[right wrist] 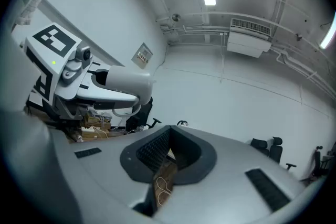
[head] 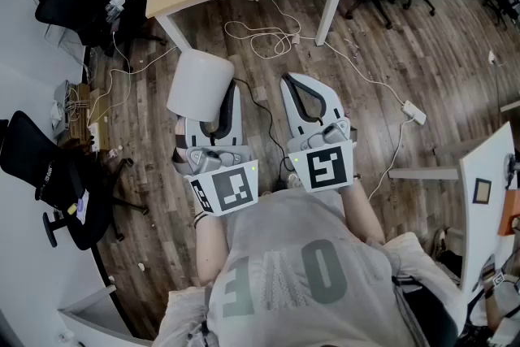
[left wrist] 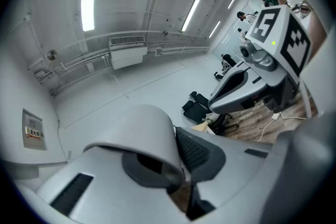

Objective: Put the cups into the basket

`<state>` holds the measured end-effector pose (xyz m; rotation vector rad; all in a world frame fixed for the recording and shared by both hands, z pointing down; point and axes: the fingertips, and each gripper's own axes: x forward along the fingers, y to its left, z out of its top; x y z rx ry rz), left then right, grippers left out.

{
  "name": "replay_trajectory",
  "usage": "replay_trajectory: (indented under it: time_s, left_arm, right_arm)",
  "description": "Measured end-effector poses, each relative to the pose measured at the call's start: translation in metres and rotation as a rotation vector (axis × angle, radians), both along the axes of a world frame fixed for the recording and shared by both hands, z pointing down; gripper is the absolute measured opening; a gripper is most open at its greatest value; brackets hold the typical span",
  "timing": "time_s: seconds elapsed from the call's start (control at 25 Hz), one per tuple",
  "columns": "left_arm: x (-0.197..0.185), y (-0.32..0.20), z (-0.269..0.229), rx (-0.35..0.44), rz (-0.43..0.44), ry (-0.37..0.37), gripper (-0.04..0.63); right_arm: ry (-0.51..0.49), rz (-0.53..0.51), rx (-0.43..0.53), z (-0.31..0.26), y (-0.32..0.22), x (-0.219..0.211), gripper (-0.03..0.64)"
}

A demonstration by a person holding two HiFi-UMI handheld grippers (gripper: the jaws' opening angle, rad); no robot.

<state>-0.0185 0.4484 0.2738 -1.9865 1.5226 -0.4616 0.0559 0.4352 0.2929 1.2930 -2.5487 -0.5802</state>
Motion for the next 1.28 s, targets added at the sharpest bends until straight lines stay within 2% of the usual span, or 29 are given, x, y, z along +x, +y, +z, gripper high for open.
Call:
replay_trajectory:
  time_s: [0.24,0.56,0.92,1.08,1.28]
  left_arm:
    - [0.0,-0.004,-0.007,0.01,-0.012,0.011,0.055]
    - [-0.001,-0.022,0.001,-0.02,-0.039,0.022,0.055]
    - [0.008,-0.042,0.001,-0.027,-0.127,-0.045,0.055]
    - [0.01,-0.049,0.0,-0.026,-0.162,-0.041,0.055]
    - [0.004,-0.069,0.003,-0.03,-0.175,-0.041,0.055]
  right_arm:
    - [0.003,-0.009,-0.005,0.0,-0.003,0.004,-0.002]
    - [-0.028,-0.001,-0.037,0.006,-0.02,0.022,-0.002]
    - [-0.01,-0.041,-0.079,0.026,-0.042,0.045,-0.002]
    - [-0.049,-0.048,-0.092,0.032,-0.058,0.055,-0.002]
    - [-0.063,-0.089,-0.11,0.033,-0.074,0.047,-0.002]
